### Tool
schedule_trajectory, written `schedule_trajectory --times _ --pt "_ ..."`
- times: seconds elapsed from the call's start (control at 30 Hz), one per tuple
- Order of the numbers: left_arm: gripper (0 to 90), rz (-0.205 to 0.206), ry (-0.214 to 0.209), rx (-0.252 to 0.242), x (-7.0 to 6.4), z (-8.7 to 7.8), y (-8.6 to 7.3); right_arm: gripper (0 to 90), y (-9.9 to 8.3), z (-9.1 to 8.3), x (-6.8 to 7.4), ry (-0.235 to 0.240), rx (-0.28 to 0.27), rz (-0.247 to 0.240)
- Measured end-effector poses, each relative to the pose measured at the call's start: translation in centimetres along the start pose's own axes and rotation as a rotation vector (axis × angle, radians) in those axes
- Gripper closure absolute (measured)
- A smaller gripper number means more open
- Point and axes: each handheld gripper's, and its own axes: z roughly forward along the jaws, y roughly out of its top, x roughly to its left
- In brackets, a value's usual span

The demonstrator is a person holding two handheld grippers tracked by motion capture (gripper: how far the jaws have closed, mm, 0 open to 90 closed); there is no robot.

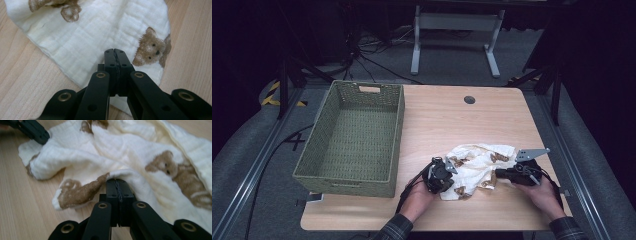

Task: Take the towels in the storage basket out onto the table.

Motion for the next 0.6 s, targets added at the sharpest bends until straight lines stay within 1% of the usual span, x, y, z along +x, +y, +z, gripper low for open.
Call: schedule_trajectory --times 0.03,0.07,0.1,0.17,0.23,0.27,0.33,0.37,0.43,0.47,0.53,0.6 --pt "89.6 0.003 -0.004 -0.010 0.1 0.0 0.0 89.6 0.3 0.2 0.1 0.002 -0.002 -0.001" --pt "89.6 0.004 -0.008 -0.009 0.2 0.0 0.0 89.6 0.6 0.4 0.1 -0.005 -0.002 -0.015" --pt "89.7 -0.003 -0.013 -0.008 0.2 0.0 0.0 89.6 1.0 0.7 0.2 -0.007 -0.003 -0.020" --pt "89.6 0.001 -0.006 -0.011 0.1 0.0 -0.1 89.6 1.5 1.2 0.3 0.004 -0.007 -0.024" --pt "89.7 0.004 -0.013 -0.016 0.2 0.1 -0.1 89.6 2.2 1.9 0.3 0.015 -0.011 -0.037" --pt "89.6 -0.001 -0.017 -0.024 0.2 0.1 -0.1 89.5 2.4 2.2 0.4 0.016 -0.004 -0.045" --pt "89.7 0.002 -0.020 -0.022 0.3 0.1 -0.1 89.5 3.0 3.0 0.5 0.016 0.001 -0.058" --pt "89.6 0.001 -0.021 -0.022 0.3 0.1 -0.2 89.4 3.2 3.5 0.6 0.024 0.016 -0.063" --pt "89.6 0.003 -0.023 -0.013 0.4 0.0 -0.1 89.4 3.4 4.4 0.6 0.018 0.040 -0.079" --pt "89.6 0.001 -0.024 -0.020 0.4 0.1 -0.2 89.3 3.5 4.7 0.5 0.031 0.039 -0.066" --pt "89.6 -0.005 -0.030 -0.030 0.5 0.1 -0.3 87.5 3.6 4.6 0.5 0.023 0.043 -0.071" --pt "89.6 -0.011 -0.035 -0.033 0.5 0.1 -0.3 86.2 3.6 4.3 0.5 0.021 0.035 -0.074"
